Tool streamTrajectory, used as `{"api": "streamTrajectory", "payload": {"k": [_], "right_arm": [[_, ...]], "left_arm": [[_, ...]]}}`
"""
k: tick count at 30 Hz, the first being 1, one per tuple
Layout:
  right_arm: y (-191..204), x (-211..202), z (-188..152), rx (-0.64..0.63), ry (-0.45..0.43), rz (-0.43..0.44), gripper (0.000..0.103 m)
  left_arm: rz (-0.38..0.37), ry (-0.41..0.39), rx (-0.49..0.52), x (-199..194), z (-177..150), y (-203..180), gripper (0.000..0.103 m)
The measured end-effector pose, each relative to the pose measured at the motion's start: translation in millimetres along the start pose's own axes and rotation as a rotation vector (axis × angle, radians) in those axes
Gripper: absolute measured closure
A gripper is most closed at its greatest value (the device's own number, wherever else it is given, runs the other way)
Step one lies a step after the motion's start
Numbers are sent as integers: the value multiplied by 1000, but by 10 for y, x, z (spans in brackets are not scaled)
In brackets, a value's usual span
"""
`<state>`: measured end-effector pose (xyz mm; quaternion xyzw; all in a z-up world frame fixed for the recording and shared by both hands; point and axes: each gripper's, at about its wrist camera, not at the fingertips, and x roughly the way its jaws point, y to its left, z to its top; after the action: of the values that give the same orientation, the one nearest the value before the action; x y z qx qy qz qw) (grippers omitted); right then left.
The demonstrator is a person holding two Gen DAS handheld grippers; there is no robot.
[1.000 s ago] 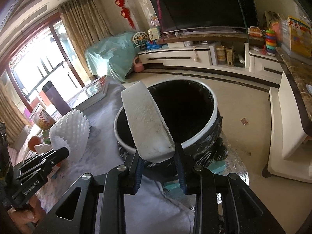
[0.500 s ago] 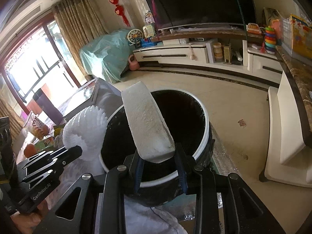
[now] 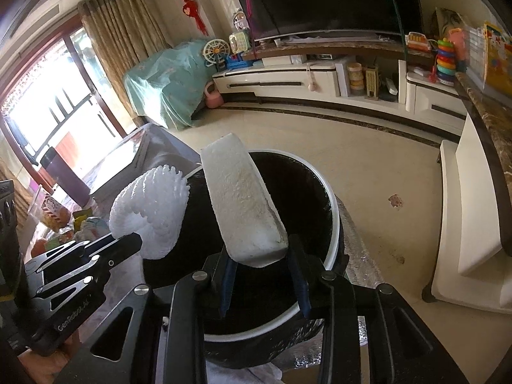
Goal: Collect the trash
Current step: 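Carry both items over the trash bin and open both tools to drop them, then move both open tools back over the table clutter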
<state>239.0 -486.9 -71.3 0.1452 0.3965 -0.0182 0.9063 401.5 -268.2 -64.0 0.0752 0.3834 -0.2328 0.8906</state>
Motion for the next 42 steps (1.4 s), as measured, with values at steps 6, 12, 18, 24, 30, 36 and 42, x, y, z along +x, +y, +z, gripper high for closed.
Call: {"api": "streamTrajectory", "payload": {"k": [6,12,18,24,30,36,42], "right_arm": [[-11,25,30,-10,3,-33,61],[-8,-144,23,0,-56,-22,32],[90,-346,-139,14,-118,-6,22],[290,-463,-380,8,-143,28,20],[552,-495,-633,-22,-126,83,18],[815,-461,-849,-58,-98,122,18],[1134,-412,-1020,-103,-69,168,17]], "left_arm": [[15,-6,-5,17,32,-46,43],[19,-21,-34,-105,-125,-26,33],[-1,-55,-107,-418,-466,136,27],[-14,-90,-173,-788,-964,328,27],[11,-120,-220,-1151,-1350,511,27],[51,-122,-262,-1503,-1762,638,27],[99,-117,-307,-1798,-2043,849,27]]}}
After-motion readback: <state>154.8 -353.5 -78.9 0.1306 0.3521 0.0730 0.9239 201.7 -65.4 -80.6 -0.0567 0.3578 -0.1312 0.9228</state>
